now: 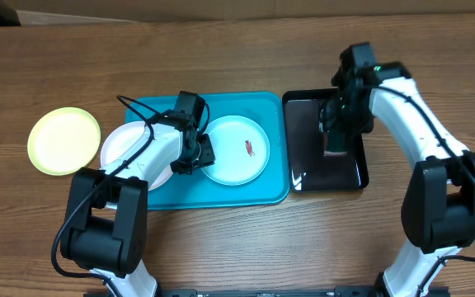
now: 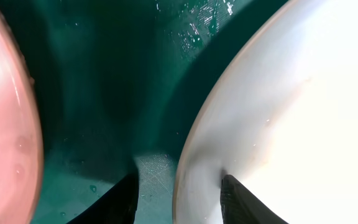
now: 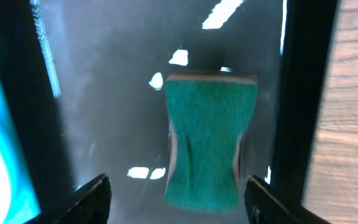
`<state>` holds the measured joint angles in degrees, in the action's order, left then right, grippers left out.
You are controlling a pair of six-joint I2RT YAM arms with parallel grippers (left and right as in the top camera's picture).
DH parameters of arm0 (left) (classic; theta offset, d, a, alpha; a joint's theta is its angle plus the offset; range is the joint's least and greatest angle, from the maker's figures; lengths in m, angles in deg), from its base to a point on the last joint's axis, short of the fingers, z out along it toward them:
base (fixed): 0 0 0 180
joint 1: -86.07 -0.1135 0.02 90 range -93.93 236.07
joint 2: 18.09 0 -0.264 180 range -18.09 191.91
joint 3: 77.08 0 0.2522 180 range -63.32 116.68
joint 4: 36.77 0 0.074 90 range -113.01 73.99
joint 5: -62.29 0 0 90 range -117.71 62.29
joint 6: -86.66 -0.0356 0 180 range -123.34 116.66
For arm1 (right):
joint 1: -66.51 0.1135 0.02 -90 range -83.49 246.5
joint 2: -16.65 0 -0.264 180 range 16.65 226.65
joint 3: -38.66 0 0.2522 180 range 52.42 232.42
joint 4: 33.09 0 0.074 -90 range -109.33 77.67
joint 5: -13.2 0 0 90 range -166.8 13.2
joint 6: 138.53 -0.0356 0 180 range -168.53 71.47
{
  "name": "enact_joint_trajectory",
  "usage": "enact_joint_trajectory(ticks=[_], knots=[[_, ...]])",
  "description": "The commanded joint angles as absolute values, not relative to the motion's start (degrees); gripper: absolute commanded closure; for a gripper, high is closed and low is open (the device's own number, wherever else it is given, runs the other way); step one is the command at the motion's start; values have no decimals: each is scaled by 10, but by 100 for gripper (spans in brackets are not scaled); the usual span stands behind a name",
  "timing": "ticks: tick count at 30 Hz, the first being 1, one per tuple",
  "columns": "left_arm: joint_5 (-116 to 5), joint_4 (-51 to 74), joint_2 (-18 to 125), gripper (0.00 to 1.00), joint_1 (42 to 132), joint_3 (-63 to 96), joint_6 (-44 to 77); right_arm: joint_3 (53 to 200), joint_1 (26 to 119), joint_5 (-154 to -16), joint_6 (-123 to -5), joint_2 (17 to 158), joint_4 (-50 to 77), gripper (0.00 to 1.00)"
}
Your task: Clean dirty plates on tray and stack at the side
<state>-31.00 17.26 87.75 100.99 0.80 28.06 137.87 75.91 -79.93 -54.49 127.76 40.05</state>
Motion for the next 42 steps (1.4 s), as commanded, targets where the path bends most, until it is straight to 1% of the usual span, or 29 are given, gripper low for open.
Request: enact_joint_trajectory(ticks=[1, 4, 8, 11, 12, 14, 16, 18, 19, 20, 21, 22, 23, 24, 25, 30, 32, 35, 38, 40, 42], knots=[[-318, 172, 890, 55, 1011, 8, 280, 1330, 759, -768, -545, 1270, 359, 32], [-318, 172, 890, 55, 1011, 8, 280, 1292, 759, -768, -545, 1270, 310, 32], [-318, 172, 890, 55, 1011, 8, 280, 1264, 759, -768, -545, 1270, 280, 33], [-318, 172, 890, 55, 1011, 8, 280, 1253, 759, -769, -545, 1270, 265, 38], [-318, 172, 890, 55, 1011, 8, 280, 1252, 759, -769, -545, 1270, 262, 46], [-318, 172, 890, 55, 1011, 8, 280, 1252, 759, -769, -545, 1270, 261, 56], [-318, 172, 890, 55, 1011, 8, 280, 1252, 759, -769, -545, 1270, 260, 60], [-318, 172, 890, 55, 1011, 8, 280, 1252, 759, -769, -545, 1270, 260, 66], [-318, 172, 890, 55, 1011, 8, 280, 1252, 759, -770, -545, 1270, 260, 71], [-318, 172, 890, 55, 1011, 8, 280, 1252, 759, -776, -544, 1270, 260, 80], [-318, 172, 890, 56, 1011, 8, 280, 1255, 759, -784, -542, 1270, 260, 85], [-318, 172, 890, 60, 1011, 8, 280, 1260, 759, -791, -540, 1268, 263, 91], [-318, 172, 890, 62, 1011, 8, 280, 1265, 759, -796, -541, 1266, 267, 93], [-318, 172, 890, 66, 1011, 8, 280, 1272, 759, -802, -541, 1261, 273, 94], [-318, 172, 890, 67, 1011, 8, 280, 1277, 761, -804, -541, 1256, 277, 95], [-318, 172, 890, 66, 1011, 8, 280, 1284, 773, -803, -540, 1213, 281, 95], [-318, 172, 890, 67, 1011, 8, 280, 1284, 776, -803, -541, 1202, 284, 95], [-325, 170, 890, 76, 1011, 8, 281, 1284, 777, -803, -540, 1199, 290, 94], [-333, 170, 890, 82, 1010, 13, 282, 1284, 777, -803, -541, 1199, 296, 94], [-333, 171, 890, 83, 1010, 16, 282, 1284, 777, -803, -541, 1199, 298, 94], [-333, 177, 890, 79, 1010, 22, 282, 1284, 777, -803, -541, 1199, 300, 94]])
